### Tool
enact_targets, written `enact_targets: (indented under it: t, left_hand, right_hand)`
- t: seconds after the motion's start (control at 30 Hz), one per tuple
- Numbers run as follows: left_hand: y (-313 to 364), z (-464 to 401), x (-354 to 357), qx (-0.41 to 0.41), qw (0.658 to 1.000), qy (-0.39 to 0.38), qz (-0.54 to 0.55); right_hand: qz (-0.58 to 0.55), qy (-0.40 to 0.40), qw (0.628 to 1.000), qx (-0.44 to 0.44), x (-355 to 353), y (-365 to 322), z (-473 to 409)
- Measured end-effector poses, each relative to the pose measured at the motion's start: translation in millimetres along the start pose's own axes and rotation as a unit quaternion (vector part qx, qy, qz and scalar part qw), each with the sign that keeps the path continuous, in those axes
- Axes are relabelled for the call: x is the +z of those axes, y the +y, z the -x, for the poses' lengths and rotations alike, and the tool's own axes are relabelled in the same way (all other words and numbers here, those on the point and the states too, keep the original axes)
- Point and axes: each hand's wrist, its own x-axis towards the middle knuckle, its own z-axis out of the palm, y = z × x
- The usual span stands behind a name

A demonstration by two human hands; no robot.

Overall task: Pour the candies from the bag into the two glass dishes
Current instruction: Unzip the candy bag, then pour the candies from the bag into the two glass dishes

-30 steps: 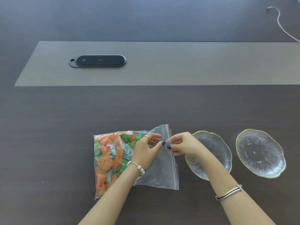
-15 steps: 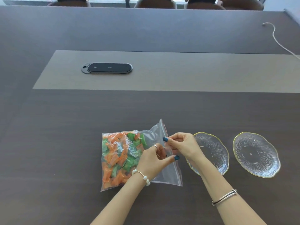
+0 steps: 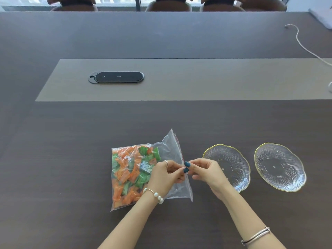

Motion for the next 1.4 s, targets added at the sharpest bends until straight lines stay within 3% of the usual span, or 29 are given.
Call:
enact_targets:
  t: [0.27,0.57,0.73,0.9,1.1,1.27,1.33,1.4]
  left_hand:
    - [-6,-4,-1,0.032,0.995,-0.011,-0.094]
    - [-11,-2,3,0.004,0.999,0.003,-0.037]
    - [-6,-2,-4,0.017,0.996,0.084,-0.031]
    - [0,-11,-52,0.052,0.981,0.186,-0.016]
    - [13,-4,-35,0.070,0.994,0.075,-0.027]
    - [23,-5,-23,0.073,0.995,0.058,0.036]
    - [30,2,-20,0.070,0.996,0.023,0.049]
    - [32,8,-22,0.055,0.997,0.005,0.051]
  right_hand:
    - [0.024,0.004,1.000,-0.018,5,-4,1]
    - [0.207,0.013,0.976,-0.069,17,-3,-6]
    - [0.258,0.058,0.961,-0.081,12,5,-9]
    - [0.282,0.124,0.951,-0.009,-26,16,-12]
    - [0.268,0.133,0.954,-0.025,-12,5,-13]
    - [0.268,0.174,0.946,-0.061,-11,-1,-11]
    - [0.231,0.219,0.943,-0.100,-11,-7,-4]
    - [0.154,0.187,0.964,-0.107,-3,-18,4]
